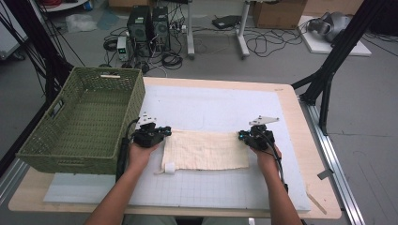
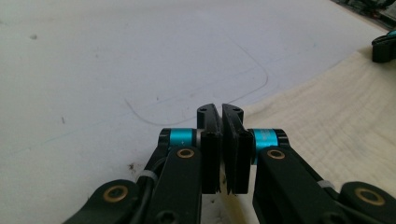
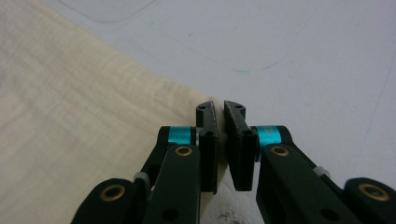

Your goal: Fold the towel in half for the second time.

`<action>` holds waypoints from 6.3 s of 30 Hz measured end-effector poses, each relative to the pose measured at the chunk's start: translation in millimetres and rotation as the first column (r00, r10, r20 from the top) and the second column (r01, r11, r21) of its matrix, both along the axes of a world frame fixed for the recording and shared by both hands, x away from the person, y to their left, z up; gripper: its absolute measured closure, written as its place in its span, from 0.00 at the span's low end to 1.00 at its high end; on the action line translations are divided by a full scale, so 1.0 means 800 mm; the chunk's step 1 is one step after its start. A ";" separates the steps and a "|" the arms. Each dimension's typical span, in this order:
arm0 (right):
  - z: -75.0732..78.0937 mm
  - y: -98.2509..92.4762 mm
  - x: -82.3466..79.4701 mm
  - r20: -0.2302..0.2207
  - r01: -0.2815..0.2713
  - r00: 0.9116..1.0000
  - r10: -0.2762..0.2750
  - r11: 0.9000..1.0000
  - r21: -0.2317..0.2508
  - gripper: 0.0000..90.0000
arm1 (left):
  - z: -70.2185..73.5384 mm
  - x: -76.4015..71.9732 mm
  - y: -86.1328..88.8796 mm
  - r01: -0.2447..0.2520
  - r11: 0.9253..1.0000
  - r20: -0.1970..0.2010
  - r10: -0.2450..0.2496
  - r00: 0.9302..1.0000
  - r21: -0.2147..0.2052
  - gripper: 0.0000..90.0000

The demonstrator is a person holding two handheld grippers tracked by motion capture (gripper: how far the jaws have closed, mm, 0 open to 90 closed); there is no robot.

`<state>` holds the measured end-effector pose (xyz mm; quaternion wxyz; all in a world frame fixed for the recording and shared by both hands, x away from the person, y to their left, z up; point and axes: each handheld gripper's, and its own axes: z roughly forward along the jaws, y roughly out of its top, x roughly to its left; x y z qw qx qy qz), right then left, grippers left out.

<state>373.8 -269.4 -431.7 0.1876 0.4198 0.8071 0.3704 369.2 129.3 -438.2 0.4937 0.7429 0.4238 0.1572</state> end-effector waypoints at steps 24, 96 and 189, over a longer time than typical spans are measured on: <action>0.008 -0.014 -0.054 0.095 -0.060 0.994 0.055 0.997 0.051 0.93 | 0.011 -0.046 0.006 0.086 0.996 0.060 -0.086 0.994 0.005 0.95; -0.007 0.035 -0.105 0.020 -0.092 0.995 0.093 0.995 -0.040 0.59 | -0.012 -0.096 -0.004 0.206 0.972 -0.079 -0.198 0.977 0.111 0.86; 0.024 -0.070 -0.135 0.210 0.168 0.958 -0.196 0.976 0.141 0.14 | 0.022 -0.086 0.025 0.096 0.987 0.132 -0.079 0.988 -0.130 0.22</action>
